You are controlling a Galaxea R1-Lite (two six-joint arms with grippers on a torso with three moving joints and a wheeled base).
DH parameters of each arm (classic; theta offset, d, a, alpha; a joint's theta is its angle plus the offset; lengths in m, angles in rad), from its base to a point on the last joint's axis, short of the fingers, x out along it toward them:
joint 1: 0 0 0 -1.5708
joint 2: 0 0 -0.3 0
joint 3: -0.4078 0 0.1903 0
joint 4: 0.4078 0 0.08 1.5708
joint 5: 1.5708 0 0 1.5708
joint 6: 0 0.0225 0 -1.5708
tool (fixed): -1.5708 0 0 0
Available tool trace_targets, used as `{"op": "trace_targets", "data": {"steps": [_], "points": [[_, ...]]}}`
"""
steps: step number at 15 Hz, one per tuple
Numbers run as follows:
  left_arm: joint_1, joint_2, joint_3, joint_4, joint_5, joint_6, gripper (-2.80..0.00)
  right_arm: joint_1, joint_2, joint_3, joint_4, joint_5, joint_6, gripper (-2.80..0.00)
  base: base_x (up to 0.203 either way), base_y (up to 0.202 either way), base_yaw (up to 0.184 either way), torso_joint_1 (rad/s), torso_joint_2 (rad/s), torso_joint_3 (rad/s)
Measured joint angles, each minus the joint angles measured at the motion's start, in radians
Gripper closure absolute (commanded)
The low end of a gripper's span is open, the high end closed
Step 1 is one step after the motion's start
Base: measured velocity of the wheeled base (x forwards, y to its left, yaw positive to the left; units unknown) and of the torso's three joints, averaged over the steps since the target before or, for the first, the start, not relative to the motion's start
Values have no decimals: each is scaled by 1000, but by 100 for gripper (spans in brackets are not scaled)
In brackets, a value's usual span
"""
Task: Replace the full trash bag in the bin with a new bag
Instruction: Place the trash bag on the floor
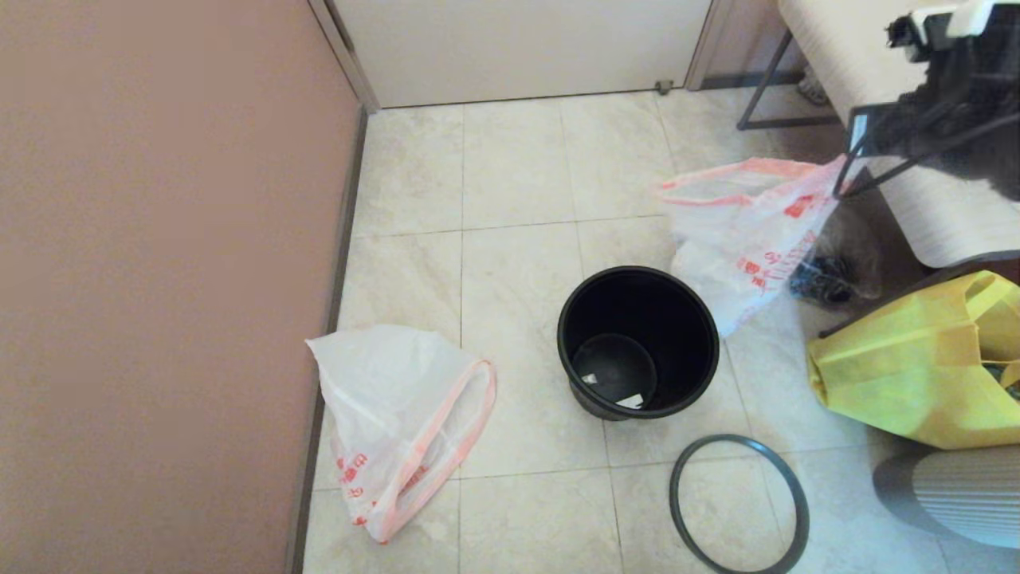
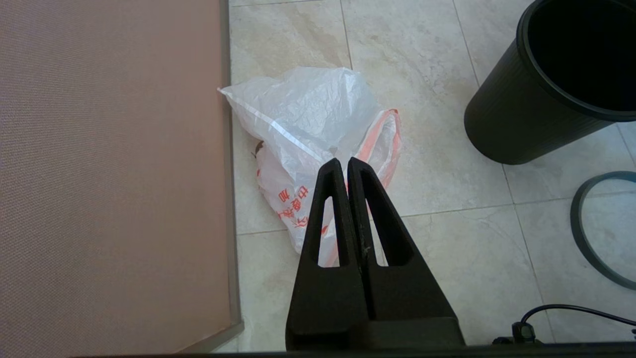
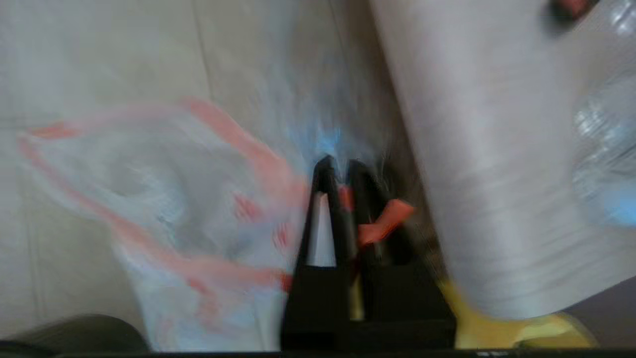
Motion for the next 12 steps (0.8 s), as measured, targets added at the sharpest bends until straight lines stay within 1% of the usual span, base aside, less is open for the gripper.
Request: {"op": "trace_targets", "data": {"steps": [2, 4, 6, 8, 10, 12], "points": [[0, 0, 0, 0, 0, 0, 0, 1, 76, 37, -34, -31, 0, -280, 0, 0, 0, 0, 0, 0], [0, 0, 0, 0, 0, 0, 0, 14, 83, 89, 5, -37, -7, -280, 0, 0, 0, 0, 0, 0], [0, 0, 0, 0, 0, 0, 0, 23, 42, 121, 146, -38, -12, -280, 0, 0, 0, 0, 0, 0], [0, 0, 0, 0, 0, 0, 0, 28, -31, 132, 350, -37, -2, -280, 0, 0, 0, 0, 0, 0], [0, 0, 0, 0, 0, 0, 0, 52, -119, 140, 523, -35, 59, -280, 0, 0, 0, 0, 0, 0], [0, 0, 0, 0, 0, 0, 0, 98, -207, 165, 659, -34, 137, -280, 0, 0, 0, 0, 0, 0]]}}
